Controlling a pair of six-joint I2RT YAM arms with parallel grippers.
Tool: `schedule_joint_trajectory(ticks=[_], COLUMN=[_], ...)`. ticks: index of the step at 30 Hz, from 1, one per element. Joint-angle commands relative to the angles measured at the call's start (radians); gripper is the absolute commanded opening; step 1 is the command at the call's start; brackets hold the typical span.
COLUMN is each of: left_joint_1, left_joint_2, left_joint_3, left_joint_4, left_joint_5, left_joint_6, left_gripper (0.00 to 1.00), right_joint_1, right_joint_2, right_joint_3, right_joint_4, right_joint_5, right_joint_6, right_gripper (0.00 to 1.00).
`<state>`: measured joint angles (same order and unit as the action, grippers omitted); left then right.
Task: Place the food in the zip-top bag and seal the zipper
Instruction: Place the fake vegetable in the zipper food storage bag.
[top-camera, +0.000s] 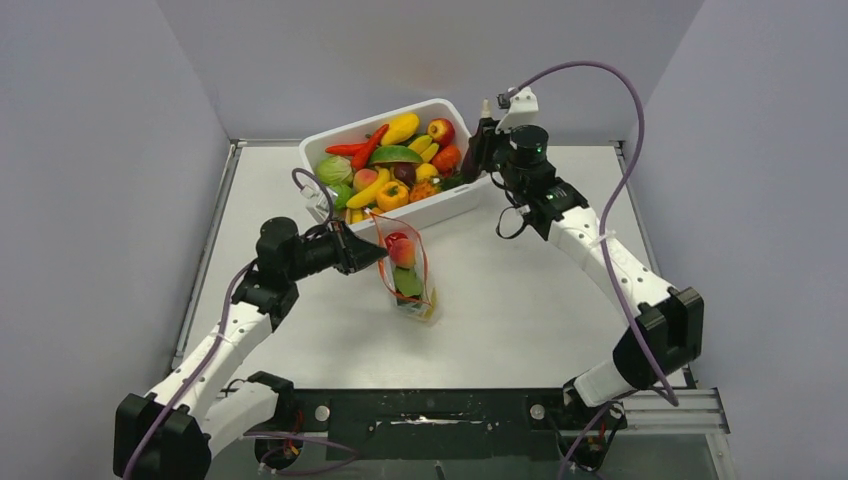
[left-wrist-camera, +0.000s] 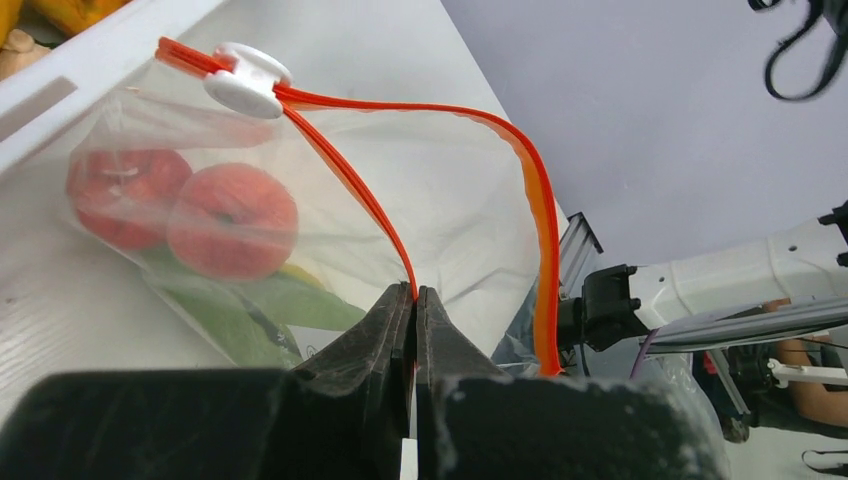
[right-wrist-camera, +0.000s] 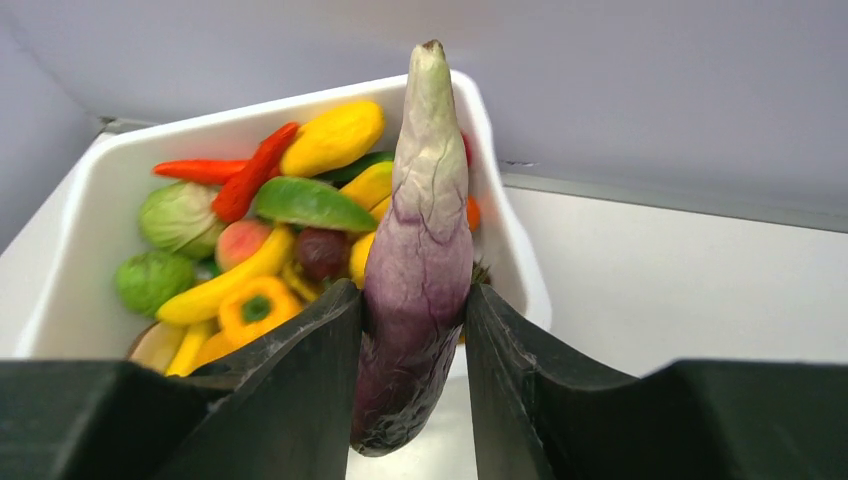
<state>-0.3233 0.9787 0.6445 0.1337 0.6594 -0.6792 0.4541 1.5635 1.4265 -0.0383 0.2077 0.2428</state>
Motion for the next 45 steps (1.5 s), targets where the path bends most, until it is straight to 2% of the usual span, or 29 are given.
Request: schedule_joint_trajectory(ticks=[1,6,10,20,23,29,33,38,45], left_joint_1=[-0.046,-0.072,-0.081,-0.089,-0.089,-0.097,-0.099,-0.103,-0.105], left_joint_2=[0.015,0.030,0.039,0.048,0.044,0.015,0.014,0.013,0.007], left_joint_3=[0.080,0.114,0.122,0.127,0.129,0.119,0.111,0.106,0.110], left_joint_4=[0.066,0.085,0.105,0.109,0.109,0.125,0.135,0.155,0.163], left_joint_5=[-0.055,-0.070,-0.083,-0.098,-0.100,-0.098,-0.099,-0.085,-0.080], left_joint_6=[-0.007,-0.032,-0.048,-0.048,-0.049,-0.075,-0.079,-0.094,-0.101], left_gripper=[0.00,0.00,0.00,0.00,0.00,0.00,0.00,0.00,0.00], right_joint_1=[0.073,0.166,0.205,0.361,0.422,0.536,0.553,0.600,0.600], right_joint_2=[-0.179,-0.344,-0.443,-0.471,-0.450,-0.382,-0.337,-0.277,-0.218], right_joint_3=[-0.099,-0.204,-0.287,-0.284,-0.255,-0.204,-0.193,-0.140,-0.082], right_joint_4=[0.043,0.081,0.123,0.012,-0.027,-0.206,-0.274,-0.389,-0.451], right_joint_5=[-0.059,-0.137,-0.224,-0.274,-0.236,-0.026,-0.044,0.088,0.095], right_joint_6=[0.005,-0.037,-0.008,0.001,0.006,-0.045,-0.015,-0.008,-0.009], right_gripper=[0.21,0.21,0.21,0.21,0.21,0.21,0.21,0.21,0.21])
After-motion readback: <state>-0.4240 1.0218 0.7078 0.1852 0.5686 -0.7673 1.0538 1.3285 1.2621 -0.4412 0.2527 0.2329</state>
